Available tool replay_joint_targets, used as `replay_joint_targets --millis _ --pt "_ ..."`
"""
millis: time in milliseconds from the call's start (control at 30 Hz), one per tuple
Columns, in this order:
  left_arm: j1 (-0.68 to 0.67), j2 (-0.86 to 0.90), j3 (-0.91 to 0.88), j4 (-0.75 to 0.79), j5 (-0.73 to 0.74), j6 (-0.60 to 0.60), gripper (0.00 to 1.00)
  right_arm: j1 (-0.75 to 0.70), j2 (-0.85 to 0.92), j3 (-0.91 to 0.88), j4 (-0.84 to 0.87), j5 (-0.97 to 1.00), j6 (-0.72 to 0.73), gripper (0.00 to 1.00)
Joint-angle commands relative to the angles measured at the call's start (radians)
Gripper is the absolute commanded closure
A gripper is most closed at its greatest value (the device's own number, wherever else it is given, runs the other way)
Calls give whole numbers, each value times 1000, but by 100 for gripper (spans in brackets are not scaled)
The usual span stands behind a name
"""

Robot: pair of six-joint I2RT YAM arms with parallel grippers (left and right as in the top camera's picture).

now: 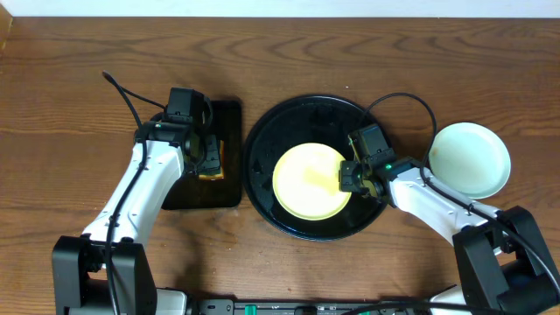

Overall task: Clean dirty plates on tray and stack at the side
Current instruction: 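Grip the yellow plate rim with the right gripper, then slide the yellow plate rightward off the round tray with the right gripper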

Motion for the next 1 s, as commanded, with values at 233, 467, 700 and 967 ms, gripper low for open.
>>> replay_joint_targets --millis 233,467,700,967 --pt "-1 2 7 0 -2 1 53 -10 -45 -1 10 30 -1 99" --pt "-1 2 7 1 -2 1 52 -23 -186 0 2 103 -68 99" --pt "-1 2 7 0 -2 1 52 -23 -274 0 3 282 -153 99" --pt "-1 2 7 4 -2 1 53 -21 -367 10 12 435 -322 99"
